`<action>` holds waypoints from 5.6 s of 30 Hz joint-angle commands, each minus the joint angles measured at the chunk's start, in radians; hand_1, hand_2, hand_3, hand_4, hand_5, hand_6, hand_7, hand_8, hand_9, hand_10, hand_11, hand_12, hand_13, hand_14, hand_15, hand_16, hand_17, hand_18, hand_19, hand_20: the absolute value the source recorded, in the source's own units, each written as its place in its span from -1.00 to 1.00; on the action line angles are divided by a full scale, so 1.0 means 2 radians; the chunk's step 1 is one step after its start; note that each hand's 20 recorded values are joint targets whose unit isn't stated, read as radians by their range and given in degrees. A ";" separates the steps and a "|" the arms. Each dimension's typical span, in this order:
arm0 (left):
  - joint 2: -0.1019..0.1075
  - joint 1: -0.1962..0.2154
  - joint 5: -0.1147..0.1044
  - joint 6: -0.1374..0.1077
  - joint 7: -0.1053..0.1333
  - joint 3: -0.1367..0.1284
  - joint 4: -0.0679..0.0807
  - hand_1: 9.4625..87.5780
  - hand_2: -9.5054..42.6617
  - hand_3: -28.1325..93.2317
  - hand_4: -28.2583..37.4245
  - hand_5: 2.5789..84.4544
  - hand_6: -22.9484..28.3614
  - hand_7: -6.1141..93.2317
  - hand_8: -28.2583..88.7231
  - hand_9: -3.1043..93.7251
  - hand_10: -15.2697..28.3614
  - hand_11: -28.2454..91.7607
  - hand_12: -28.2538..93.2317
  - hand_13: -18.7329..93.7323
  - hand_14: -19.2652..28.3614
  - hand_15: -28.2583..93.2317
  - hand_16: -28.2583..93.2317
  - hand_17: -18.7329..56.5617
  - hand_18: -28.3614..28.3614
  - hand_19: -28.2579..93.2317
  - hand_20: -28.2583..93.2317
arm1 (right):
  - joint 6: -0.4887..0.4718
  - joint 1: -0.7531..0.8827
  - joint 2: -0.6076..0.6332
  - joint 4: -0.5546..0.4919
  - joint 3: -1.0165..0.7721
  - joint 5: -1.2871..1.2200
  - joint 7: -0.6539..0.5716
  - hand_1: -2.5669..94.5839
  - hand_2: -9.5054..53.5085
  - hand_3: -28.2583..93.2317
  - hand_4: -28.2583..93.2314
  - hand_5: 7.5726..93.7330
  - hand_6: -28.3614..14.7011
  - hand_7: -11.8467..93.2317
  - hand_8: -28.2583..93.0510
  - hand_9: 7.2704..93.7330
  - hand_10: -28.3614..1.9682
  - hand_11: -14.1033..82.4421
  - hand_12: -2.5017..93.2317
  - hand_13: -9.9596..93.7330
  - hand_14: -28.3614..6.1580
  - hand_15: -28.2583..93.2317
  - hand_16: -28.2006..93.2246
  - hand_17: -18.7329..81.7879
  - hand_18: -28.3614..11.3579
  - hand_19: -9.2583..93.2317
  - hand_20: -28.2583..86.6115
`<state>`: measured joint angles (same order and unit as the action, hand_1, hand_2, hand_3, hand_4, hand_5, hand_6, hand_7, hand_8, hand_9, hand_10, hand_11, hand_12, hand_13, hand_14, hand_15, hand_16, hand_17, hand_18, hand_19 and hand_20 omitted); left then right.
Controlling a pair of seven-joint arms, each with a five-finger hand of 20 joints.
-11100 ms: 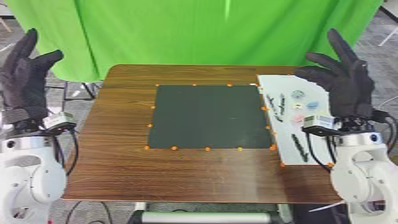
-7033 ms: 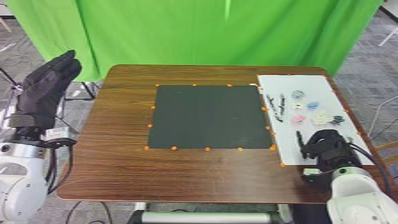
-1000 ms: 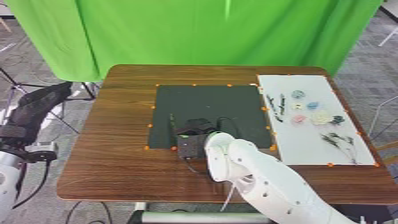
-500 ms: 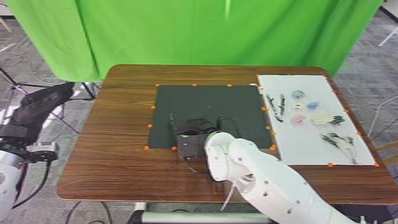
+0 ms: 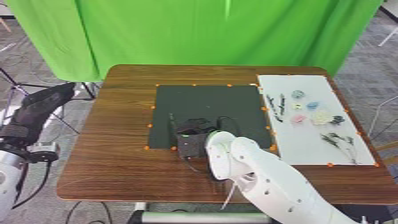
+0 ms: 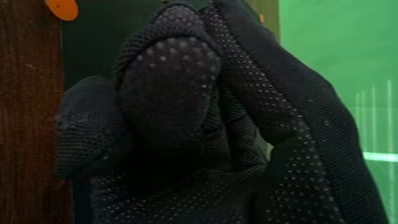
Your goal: Arrange flowers
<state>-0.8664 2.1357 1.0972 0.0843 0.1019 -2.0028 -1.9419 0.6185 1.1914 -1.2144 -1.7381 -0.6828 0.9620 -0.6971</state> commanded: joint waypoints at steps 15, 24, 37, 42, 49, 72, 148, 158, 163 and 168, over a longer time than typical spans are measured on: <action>-0.003 0.000 -0.005 0.010 -0.007 -0.003 -0.003 -0.71 -0.74 0.51 -0.81 -0.17 0.00 -0.74 -0.61 -0.24 0.25 -0.35 -0.31 -0.22 0.42 -0.45 -0.48 -0.50 0.34 -0.53 -0.34 | -0.006 0.015 0.010 0.006 0.003 -0.004 -0.012 0.25 -1.00 0.28 -0.57 0.16 0.09 0.41 -0.34 0.77 0.04 -0.12 -0.06 1.00 0.52 0.20 -0.15 0.91 0.23 0.49 0.36; -0.003 -0.001 -0.004 0.011 -0.008 -0.003 -0.003 -0.70 -0.75 0.50 -0.81 -0.17 0.00 -0.74 -0.61 -0.24 0.25 -0.35 -0.31 -0.22 0.42 -0.45 -0.48 -0.50 0.34 -0.53 -0.34 | -0.007 0.017 0.015 0.003 0.006 -0.008 -0.008 0.22 -1.00 0.20 -0.55 0.16 0.09 0.41 -0.34 0.73 -0.03 -0.01 -0.17 1.00 0.52 0.20 -0.14 0.91 0.22 0.49 0.37; -0.003 -0.001 -0.006 0.010 -0.009 -0.001 -0.003 -0.69 -0.75 0.50 -0.80 -0.17 0.00 -0.74 -0.61 -0.24 0.25 -0.35 -0.30 -0.22 0.42 -0.45 -0.48 -0.51 0.34 -0.53 -0.34 | -0.010 0.013 0.016 0.000 0.001 -0.013 0.007 0.20 -1.00 0.16 -0.52 0.15 0.09 0.41 -0.33 0.71 -0.06 0.06 -0.26 1.00 0.51 0.20 -0.14 0.90 0.20 0.49 0.37; -0.005 0.002 -0.006 0.010 -0.009 -0.004 -0.004 -0.69 -0.75 0.50 -0.80 -0.17 0.00 -0.74 -0.61 -0.24 0.25 -0.35 -0.31 -0.22 0.42 -0.45 -0.48 -0.51 0.34 -0.53 -0.34 | -0.010 0.009 0.022 -0.003 0.012 0.025 0.018 0.17 -1.00 0.20 -0.55 0.14 0.08 0.39 -0.33 0.69 -0.07 0.08 -0.29 1.00 0.50 0.18 -0.12 0.90 0.19 0.50 0.37; -0.005 0.001 -0.006 0.012 -0.009 -0.003 -0.004 -0.69 -0.75 0.50 -0.80 -0.17 0.00 -0.74 -0.61 -0.24 0.25 -0.35 -0.30 -0.22 0.42 -0.45 -0.48 -0.51 0.35 -0.53 -0.34 | -0.023 0.007 0.030 -0.006 0.024 0.077 0.023 -0.06 -1.00 0.44 -0.65 0.13 0.06 0.23 -0.34 0.58 -0.17 0.06 -0.34 1.00 0.41 0.09 -0.04 0.85 0.11 0.53 0.33; -0.005 0.000 -0.007 0.015 -0.010 -0.003 -0.003 -0.69 -0.75 0.50 -0.80 -0.17 0.00 -0.74 -0.61 -0.24 0.24 -0.35 -0.30 -0.22 0.42 -0.45 -0.48 -0.51 0.35 -0.53 -0.34 | -0.067 0.014 0.040 -0.006 0.025 0.093 0.029 -0.35 -0.96 0.51 -0.65 0.20 0.11 -0.10 -0.71 0.53 -0.25 -0.36 -0.49 1.00 0.36 0.16 -0.02 0.75 -0.04 0.82 0.04; -0.035 0.020 -0.030 -0.041 0.044 0.025 -0.017 -0.69 -0.77 0.51 -0.83 -0.15 0.00 -0.70 -0.63 -0.17 0.28 -0.31 -0.32 -0.18 0.43 -0.43 -0.49 -0.48 0.35 -0.52 -0.34 | -0.275 0.483 0.174 -0.149 -0.557 0.592 -0.029 -0.21 -1.00 0.37 -0.81 0.44 0.10 -0.49 -0.64 0.79 -0.05 -0.28 -0.47 1.00 0.45 0.25 -0.05 0.72 0.02 0.96 0.04; -0.036 0.008 -0.042 -0.060 0.065 0.042 -0.011 -0.70 -0.74 0.52 -0.84 -0.13 0.01 -0.69 -0.63 -0.14 0.29 -0.29 -0.33 -0.15 0.44 -0.42 -0.49 -0.47 0.35 -0.51 -0.34 | -0.277 0.480 0.179 -0.136 -0.527 0.605 -0.028 -0.18 -1.00 0.37 -0.82 0.44 0.11 -0.49 -0.64 0.79 -0.04 -0.28 -0.47 1.00 0.46 0.24 -0.05 0.71 0.02 0.96 0.05; -0.035 0.005 -0.051 -0.093 0.078 0.056 -0.010 -0.70 -0.72 0.53 -0.86 -0.11 0.01 -0.69 -0.63 -0.12 0.29 -0.28 -0.33 -0.13 0.45 -0.41 -0.49 -0.45 0.35 -0.50 -0.33 | -0.264 0.471 0.182 -0.122 -0.507 0.619 -0.039 -0.07 -1.00 0.41 -0.83 0.44 0.12 -0.49 -0.64 0.80 -0.02 -0.27 -0.47 1.00 0.48 0.25 -0.05 0.72 0.02 0.96 0.05; -0.033 0.002 -0.053 -0.088 0.078 0.057 -0.008 -0.69 -0.70 0.54 -0.85 -0.12 0.00 -0.67 -0.63 -0.09 0.31 -0.26 -0.33 -0.10 0.48 -0.40 -0.50 -0.41 0.37 -0.46 -0.32 | -0.240 0.472 0.182 -0.119 -0.501 0.625 -0.048 0.08 -1.00 0.40 -0.83 0.46 0.14 -0.47 -0.53 0.83 0.03 -0.24 -0.46 1.00 0.52 0.28 -0.07 0.73 0.05 0.96 0.06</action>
<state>-0.9281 2.1436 1.0048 -0.0851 0.2489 -1.8917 -1.9641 0.0855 2.1241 -0.8527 -1.9990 -1.7076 2.1909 -0.7632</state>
